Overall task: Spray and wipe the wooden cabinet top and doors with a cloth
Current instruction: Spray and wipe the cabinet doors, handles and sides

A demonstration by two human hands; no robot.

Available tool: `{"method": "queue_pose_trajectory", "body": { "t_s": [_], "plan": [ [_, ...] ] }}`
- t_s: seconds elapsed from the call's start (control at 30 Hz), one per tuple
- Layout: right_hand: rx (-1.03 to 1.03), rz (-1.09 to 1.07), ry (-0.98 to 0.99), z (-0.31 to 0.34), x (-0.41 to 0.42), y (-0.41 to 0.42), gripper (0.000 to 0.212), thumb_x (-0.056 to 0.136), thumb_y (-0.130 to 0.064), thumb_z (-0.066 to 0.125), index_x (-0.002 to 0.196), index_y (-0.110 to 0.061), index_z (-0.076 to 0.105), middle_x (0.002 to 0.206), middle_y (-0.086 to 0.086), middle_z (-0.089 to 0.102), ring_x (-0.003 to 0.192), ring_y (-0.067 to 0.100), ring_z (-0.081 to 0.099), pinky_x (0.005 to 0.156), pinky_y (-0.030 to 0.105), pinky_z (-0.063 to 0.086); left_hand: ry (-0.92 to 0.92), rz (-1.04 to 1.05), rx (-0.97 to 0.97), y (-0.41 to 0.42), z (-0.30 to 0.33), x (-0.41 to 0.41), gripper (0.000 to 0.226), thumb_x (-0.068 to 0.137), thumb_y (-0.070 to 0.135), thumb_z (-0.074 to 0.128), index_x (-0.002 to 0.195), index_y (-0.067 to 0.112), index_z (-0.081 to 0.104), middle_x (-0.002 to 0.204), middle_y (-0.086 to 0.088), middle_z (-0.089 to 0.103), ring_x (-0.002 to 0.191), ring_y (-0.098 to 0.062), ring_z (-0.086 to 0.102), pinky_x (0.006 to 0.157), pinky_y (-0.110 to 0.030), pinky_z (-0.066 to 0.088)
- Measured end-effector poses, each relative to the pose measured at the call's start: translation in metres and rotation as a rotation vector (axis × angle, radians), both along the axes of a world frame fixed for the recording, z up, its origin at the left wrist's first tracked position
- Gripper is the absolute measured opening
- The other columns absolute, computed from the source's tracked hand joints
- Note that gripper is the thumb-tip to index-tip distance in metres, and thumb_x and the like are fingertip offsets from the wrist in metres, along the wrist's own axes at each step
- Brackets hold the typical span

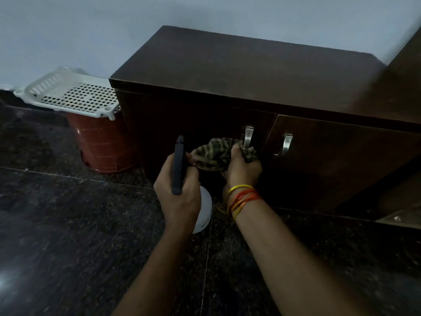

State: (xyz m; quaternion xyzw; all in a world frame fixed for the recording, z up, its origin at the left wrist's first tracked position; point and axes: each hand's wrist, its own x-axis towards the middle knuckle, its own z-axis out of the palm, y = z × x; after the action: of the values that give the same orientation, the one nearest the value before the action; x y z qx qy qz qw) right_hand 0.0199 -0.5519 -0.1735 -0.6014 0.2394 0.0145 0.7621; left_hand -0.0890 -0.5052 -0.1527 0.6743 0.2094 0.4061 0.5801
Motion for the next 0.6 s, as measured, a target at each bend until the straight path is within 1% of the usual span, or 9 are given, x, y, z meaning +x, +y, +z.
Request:
{"method": "queue_pose_trajectory", "body": {
  "t_s": [0.07, 0.1, 0.17, 0.23, 0.3, 0.37, 0.4, 0.5, 0.6],
  "plan": [
    [-0.088, 0.011, 0.003, -0.002, -0.002, -0.001, 0.032, 0.081, -0.035, 0.07, 0.103, -0.018, 0.054, 0.101, 0.007, 0.064, 0.094, 0.028, 0.064, 0.083, 0.049, 0.056, -0.005, -0.005, -0.005, 0.001, 0.0, -0.001, 0.013, 0.086, 0.013, 0.049, 0.082, 0.021, 0.057, 0.069, -0.021, 0.048, 0.06, -0.042, 0.045, 0.051, -0.049, 0.04],
    [-0.125, 0.019, 0.015, -0.005, -0.004, -0.002, 0.036, 0.081, -0.035, 0.07, 0.106, -0.014, 0.055, 0.104, 0.01, 0.065, 0.094, 0.03, 0.064, 0.082, 0.049, 0.056, -0.003, -0.01, -0.009, 0.001, 0.0, -0.001, 0.012, 0.086, 0.014, 0.049, 0.082, 0.021, 0.058, 0.071, -0.019, 0.049, 0.06, -0.042, 0.045, 0.051, -0.049, 0.04],
    [-0.145, 0.033, 0.044, -0.009, -0.007, -0.005, 0.039, 0.081, -0.034, 0.071, 0.111, -0.012, 0.057, 0.108, 0.013, 0.065, 0.096, 0.032, 0.063, 0.083, 0.049, 0.055, 0.001, -0.024, -0.028, 0.001, -0.001, -0.002, 0.011, 0.086, 0.016, 0.05, 0.084, 0.023, 0.058, 0.073, -0.013, 0.051, 0.06, -0.04, 0.045, 0.052, -0.048, 0.04],
    [-0.144, 0.028, 0.052, -0.008, -0.007, -0.011, 0.038, 0.08, -0.03, 0.073, 0.11, -0.013, 0.058, 0.108, 0.013, 0.065, 0.097, 0.031, 0.063, 0.085, 0.049, 0.055, 0.003, -0.025, -0.047, 0.001, -0.002, -0.003, 0.011, 0.085, 0.016, 0.05, 0.084, 0.023, 0.058, 0.073, -0.013, 0.052, 0.061, -0.04, 0.045, 0.052, -0.047, 0.04],
    [-0.198, 0.005, 0.008, -0.003, -0.005, -0.021, 0.036, 0.08, -0.025, 0.074, 0.109, -0.011, 0.059, 0.106, 0.012, 0.065, 0.096, 0.029, 0.063, 0.084, 0.043, 0.055, 0.002, -0.022, -0.041, -0.001, 0.0, -0.003, 0.011, 0.085, 0.015, 0.049, 0.084, 0.022, 0.058, 0.072, -0.018, 0.052, 0.061, -0.04, 0.045, 0.053, -0.046, 0.039],
    [-0.306, -0.005, -0.08, 0.006, -0.006, -0.029, 0.035, 0.081, -0.022, 0.072, 0.112, -0.009, 0.059, 0.107, 0.009, 0.065, 0.094, 0.024, 0.062, 0.08, 0.031, 0.051, 0.0, -0.021, -0.044, -0.003, 0.002, -0.001, 0.012, 0.085, 0.015, 0.049, 0.085, 0.022, 0.058, 0.073, -0.018, 0.053, 0.062, -0.039, 0.047, 0.054, -0.047, 0.041],
    [-0.364, 0.003, -0.145, 0.01, -0.009, -0.032, 0.036, 0.082, -0.021, 0.071, 0.114, -0.009, 0.058, 0.109, 0.008, 0.065, 0.096, 0.021, 0.062, 0.08, 0.028, 0.05, -0.003, -0.021, -0.051, -0.004, 0.003, 0.001, 0.012, 0.086, 0.015, 0.049, 0.086, 0.023, 0.058, 0.074, -0.016, 0.053, 0.063, -0.038, 0.047, 0.054, -0.047, 0.041],
    [-0.562, 0.034, -0.401, 0.018, -0.018, -0.035, 0.041, 0.086, -0.021, 0.067, 0.124, -0.011, 0.056, 0.12, 0.007, 0.061, 0.111, 0.02, 0.058, 0.095, 0.035, 0.049, -0.016, -0.043, -0.058, -0.013, 0.008, 0.005, 0.013, 0.087, 0.015, 0.049, 0.087, 0.026, 0.058, 0.076, -0.015, 0.053, 0.063, -0.038, 0.046, 0.054, -0.046, 0.041],
    [-0.704, 0.031, -0.557, 0.029, -0.017, -0.038, 0.047, 0.087, -0.016, 0.065, 0.131, -0.005, 0.052, 0.132, 0.012, 0.053, 0.125, 0.022, 0.048, 0.104, 0.03, 0.039, -0.016, -0.065, -0.049, -0.023, 0.013, 0.01, 0.023, 0.092, 0.005, 0.051, 0.085, 0.027, 0.057, 0.077, -0.017, 0.053, 0.063, -0.04, 0.046, 0.053, -0.044, 0.04]
  ]
}}
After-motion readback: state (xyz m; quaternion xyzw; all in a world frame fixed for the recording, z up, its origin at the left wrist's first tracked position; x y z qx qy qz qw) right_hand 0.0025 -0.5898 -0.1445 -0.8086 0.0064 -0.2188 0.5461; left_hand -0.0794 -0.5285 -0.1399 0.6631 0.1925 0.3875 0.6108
